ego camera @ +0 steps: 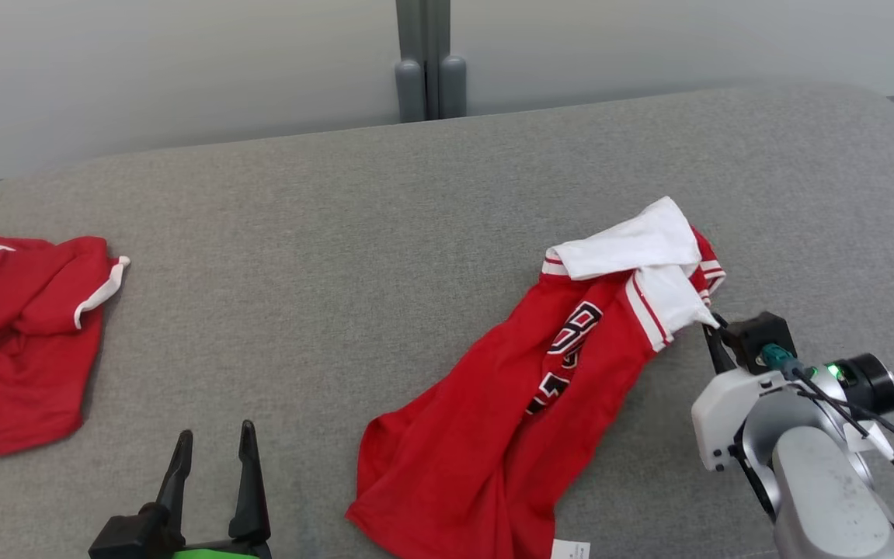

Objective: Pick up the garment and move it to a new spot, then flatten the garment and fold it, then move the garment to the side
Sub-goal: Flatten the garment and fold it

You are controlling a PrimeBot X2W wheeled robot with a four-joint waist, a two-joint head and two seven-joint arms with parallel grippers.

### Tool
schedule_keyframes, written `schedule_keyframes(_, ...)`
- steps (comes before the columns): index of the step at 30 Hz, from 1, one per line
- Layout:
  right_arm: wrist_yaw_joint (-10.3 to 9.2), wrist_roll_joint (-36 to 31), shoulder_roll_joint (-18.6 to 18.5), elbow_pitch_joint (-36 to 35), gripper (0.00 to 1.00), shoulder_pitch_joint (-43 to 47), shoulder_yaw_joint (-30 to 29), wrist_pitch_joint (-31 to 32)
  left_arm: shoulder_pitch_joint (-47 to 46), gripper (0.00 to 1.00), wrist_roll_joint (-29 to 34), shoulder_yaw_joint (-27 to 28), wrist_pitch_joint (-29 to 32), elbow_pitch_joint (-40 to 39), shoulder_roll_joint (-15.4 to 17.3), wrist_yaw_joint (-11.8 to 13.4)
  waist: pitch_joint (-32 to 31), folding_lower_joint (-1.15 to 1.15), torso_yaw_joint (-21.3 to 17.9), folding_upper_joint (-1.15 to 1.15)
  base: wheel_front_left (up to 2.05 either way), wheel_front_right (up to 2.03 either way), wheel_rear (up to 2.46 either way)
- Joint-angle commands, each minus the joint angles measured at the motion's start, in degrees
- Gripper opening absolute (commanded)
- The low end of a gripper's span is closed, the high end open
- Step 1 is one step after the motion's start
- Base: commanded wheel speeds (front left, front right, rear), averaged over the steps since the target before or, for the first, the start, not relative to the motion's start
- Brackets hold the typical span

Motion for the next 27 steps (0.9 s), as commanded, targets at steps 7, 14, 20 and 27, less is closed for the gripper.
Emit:
schedule_keyframes(7, -0.10, 2.14, -3.26, -15.51, 0.00, 10.67, -0.26, 9.91, -0.47, 1.00, 1.02, 0.73, -0.03, -0.31, 0.12, -0.36, 0.65, 0.00, -4.28, 0.00, 0.00, 0.00, 0.00)
schedule_keyframes(14, -0.10, 0.89, -5.15, -26.46, 0.00, 19.10, -2.20, 19.22, -0.78, 1.00, 0.91, 0.68, -0.03, 0.04, 0.12, -0.65, 0.58, 0.00, -4.44, 0.00, 0.00, 0.00, 0.00)
schedule_keyframes(20, -0.10, 2.20, -5.18, -28.06, 0.80, 22.36, -2.67, 22.42, -0.58, 1.00, 0.49, 0.39, -0.03, 0.14, 0.12, -0.20, 0.59, 0.00, -4.25, 0.00, 0.00, 0.00, 0.00)
schedule_keyframes(27, -0.10, 4.98, -3.45, -29.15, 1.00, 22.54, -3.10, 19.88, -0.67, 1.00, 0.50, 0.38, -0.03, 0.18, 0.12, -0.16, 0.41, 0.00, -3.82, 0.00, 0.00, 0.00, 0.00)
